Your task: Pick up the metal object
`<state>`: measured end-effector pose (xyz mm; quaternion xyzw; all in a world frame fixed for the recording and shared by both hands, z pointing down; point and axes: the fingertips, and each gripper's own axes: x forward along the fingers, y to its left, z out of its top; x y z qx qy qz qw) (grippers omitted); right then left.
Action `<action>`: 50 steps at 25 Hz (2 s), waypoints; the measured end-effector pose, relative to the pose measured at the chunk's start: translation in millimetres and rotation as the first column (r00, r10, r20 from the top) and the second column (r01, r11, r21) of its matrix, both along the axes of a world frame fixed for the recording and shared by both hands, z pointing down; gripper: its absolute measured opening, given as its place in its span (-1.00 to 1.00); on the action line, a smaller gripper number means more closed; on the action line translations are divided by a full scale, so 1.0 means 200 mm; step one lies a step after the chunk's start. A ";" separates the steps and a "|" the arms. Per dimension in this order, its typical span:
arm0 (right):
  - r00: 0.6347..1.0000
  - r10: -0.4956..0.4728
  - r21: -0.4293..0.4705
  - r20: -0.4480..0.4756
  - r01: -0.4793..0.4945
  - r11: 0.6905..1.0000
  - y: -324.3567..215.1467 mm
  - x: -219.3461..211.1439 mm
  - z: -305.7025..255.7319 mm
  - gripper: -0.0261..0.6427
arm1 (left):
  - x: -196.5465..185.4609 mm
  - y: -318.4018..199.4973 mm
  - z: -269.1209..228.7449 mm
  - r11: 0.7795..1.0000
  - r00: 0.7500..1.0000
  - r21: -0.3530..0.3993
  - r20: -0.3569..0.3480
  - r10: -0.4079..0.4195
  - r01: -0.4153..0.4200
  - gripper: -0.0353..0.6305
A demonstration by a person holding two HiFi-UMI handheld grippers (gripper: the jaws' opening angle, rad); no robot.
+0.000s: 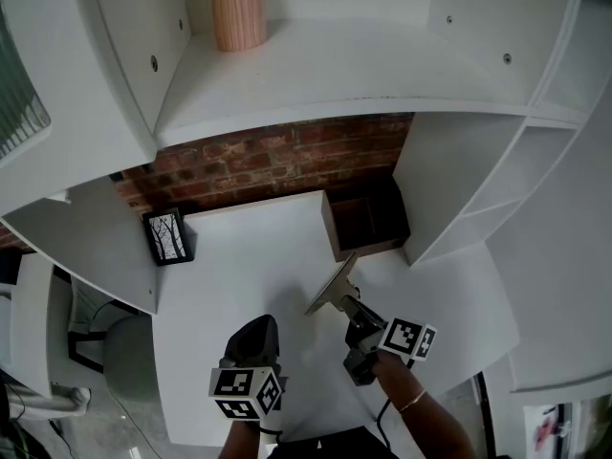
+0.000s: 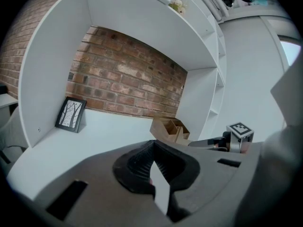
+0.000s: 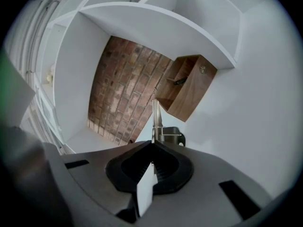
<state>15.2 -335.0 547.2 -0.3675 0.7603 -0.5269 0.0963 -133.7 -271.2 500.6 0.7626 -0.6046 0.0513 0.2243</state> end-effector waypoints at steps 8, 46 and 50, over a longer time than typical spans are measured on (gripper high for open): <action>0.988 0.005 0.263 -0.155 0.037 0.964 0.15 0.04 -0.34 -0.90 | 0.07 0.05 -0.18 0.994 0.998 0.095 0.018 0.054 -0.055 -0.87; 0.723 0.203 0.563 -0.660 0.299 0.770 0.72 -0.03 -0.65 -0.90 | 0.06 0.42 -0.41 0.963 0.985 0.216 0.086 0.147 -0.163 -0.87; 0.703 0.223 0.572 -0.676 0.309 0.760 0.73 -0.03 -0.66 -0.90 | 0.07 0.43 -0.40 0.962 0.984 0.216 0.085 0.155 -0.170 -0.87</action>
